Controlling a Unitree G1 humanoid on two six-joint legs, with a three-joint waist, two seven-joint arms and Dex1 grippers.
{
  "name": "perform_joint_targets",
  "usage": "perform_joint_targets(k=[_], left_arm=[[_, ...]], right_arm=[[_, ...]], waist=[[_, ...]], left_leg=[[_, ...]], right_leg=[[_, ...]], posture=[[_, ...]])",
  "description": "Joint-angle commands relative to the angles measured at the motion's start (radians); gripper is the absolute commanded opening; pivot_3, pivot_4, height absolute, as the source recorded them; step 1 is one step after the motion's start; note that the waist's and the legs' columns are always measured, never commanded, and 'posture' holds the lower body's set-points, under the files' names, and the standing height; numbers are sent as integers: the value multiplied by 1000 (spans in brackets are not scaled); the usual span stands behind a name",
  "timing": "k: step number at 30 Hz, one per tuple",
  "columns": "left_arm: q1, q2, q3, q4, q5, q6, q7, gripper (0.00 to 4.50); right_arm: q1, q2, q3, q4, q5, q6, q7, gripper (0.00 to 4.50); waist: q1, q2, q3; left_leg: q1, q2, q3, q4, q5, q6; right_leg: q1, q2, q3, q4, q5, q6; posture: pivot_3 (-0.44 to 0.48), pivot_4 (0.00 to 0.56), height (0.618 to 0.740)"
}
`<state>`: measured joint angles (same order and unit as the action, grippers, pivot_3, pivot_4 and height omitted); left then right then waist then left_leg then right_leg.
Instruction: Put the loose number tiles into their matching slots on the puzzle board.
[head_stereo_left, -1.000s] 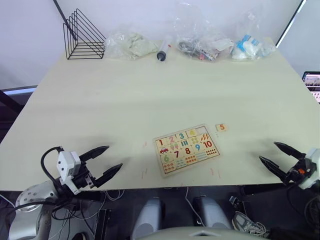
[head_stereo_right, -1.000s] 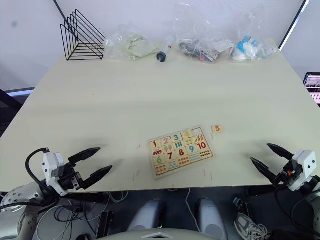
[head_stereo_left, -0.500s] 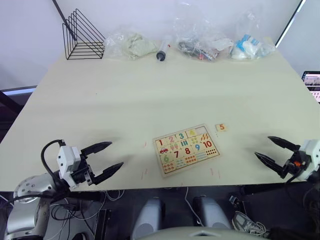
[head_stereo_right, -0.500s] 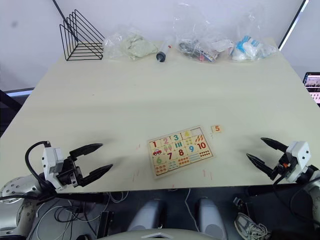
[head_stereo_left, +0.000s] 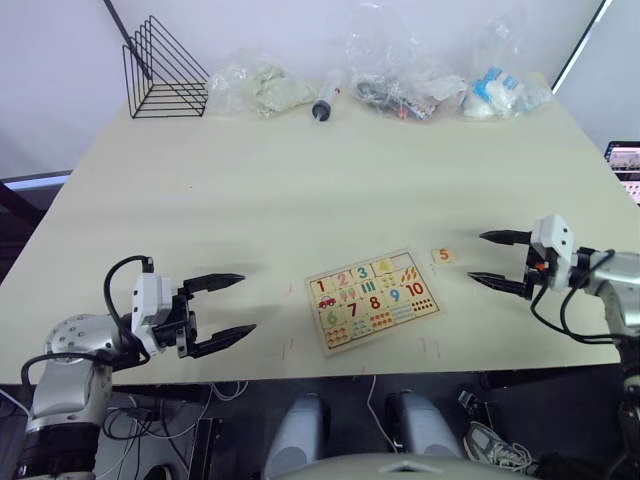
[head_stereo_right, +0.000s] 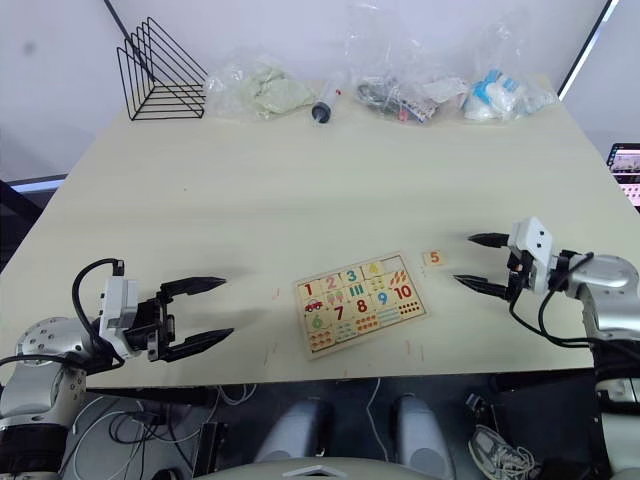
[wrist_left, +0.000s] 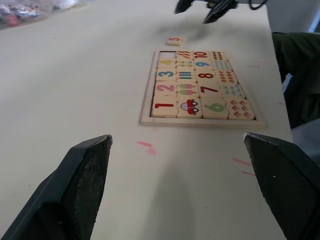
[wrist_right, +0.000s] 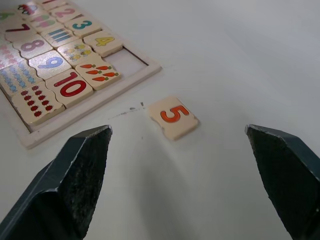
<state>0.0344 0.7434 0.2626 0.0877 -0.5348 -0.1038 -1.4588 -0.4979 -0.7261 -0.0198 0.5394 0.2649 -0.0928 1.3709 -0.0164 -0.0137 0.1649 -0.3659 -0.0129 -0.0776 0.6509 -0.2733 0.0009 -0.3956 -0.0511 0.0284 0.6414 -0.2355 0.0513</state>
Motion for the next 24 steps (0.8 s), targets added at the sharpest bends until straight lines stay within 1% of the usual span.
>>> perform_joint_targets(k=[1,4,7,12,17,24], left_arm=[[-25,21,-4,-10,-16,-7,-36,4500],[-39,21,-11,-17,-20,0,-51,4500],[-53,21,-18,-19,-23,2,-61,4500],[-60,21,-27,-19,-30,0,-92,4500],[-57,12,-37,-26,-26,-2,-96,4500],[-60,11,-46,-25,-21,-7,-103,4500]], right_arm=[[-133,19,60,126,-63,-51,61,4480],[-220,44,102,216,-103,-83,98,4480],[-278,62,146,267,-146,-112,134,4480],[-375,83,195,395,-213,-201,181,4480],[-419,92,213,476,-256,-262,207,4480],[-442,107,209,547,-293,-304,192,4480]], waist=[[0,0,0],[-2,0,0],[1,0,0],[-11,1,1],[-13,1,1],[-24,1,1]], left_leg=[[0,0,0,0,0,0],[0,0,0,0,0,0],[0,0,-1,0,0,0],[0,0,0,0,0,0],[-1,0,-1,0,0,0],[0,0,-1,0,0,0]], right_leg=[[0,0,0,0,0,0],[0,0,0,0,0,0],[0,0,-1,0,0,0],[-1,0,0,1,0,0],[-1,-1,-1,0,0,0],[-1,-1,0,1,0,0]], posture=[[0,150,740],[0,150,740],[0,150,740],[0,150,740],[0,150,740],[0,150,740]])
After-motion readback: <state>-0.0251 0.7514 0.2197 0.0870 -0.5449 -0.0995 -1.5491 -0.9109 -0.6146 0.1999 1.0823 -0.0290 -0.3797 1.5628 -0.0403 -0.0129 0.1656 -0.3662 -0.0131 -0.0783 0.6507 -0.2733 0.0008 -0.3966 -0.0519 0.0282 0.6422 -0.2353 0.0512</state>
